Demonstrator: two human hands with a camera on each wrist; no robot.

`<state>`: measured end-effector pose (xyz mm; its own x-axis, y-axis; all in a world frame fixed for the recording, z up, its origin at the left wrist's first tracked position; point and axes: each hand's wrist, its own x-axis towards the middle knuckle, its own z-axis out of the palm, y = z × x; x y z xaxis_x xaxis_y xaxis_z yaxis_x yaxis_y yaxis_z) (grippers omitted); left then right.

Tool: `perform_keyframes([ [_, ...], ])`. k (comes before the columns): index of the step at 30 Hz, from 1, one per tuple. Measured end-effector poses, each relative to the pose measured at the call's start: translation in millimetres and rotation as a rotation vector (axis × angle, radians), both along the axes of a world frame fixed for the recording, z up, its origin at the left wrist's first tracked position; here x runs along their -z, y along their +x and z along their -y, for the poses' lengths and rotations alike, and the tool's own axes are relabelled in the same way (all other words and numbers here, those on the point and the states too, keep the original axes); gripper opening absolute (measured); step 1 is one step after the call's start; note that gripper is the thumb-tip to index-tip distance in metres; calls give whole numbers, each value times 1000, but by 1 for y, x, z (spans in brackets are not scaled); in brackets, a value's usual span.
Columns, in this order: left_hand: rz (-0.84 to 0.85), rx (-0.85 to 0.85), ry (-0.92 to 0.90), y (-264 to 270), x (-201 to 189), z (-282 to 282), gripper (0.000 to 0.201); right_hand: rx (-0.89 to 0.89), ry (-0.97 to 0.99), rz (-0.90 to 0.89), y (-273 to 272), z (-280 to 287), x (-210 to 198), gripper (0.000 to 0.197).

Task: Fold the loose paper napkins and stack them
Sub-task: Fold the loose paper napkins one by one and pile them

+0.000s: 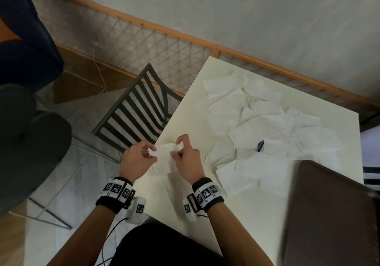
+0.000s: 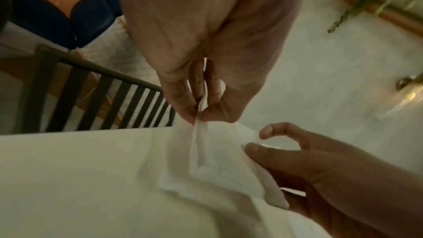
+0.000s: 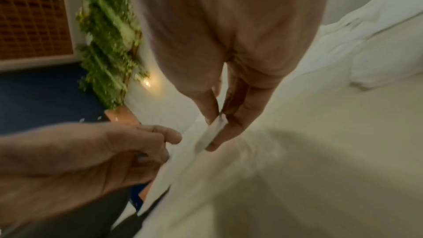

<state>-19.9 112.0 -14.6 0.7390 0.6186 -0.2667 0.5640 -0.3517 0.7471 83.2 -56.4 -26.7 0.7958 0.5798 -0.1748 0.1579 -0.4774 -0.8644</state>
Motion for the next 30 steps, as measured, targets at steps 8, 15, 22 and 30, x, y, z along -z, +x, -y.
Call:
perform_keyframes([
  [8,-100,135,188,2,28,7,32,-54,-259,91,-8,-13,9,16],
  [15,3,230,312,9,20,17,40,69,-425,271,48,48,-6,18],
  [22,188,361,139,42,7,50,30,-16,-764,193,109,108,10,36],
  [30,257,410,-171,75,-11,89,74,77,-83,67,96,137,-51,21],
])
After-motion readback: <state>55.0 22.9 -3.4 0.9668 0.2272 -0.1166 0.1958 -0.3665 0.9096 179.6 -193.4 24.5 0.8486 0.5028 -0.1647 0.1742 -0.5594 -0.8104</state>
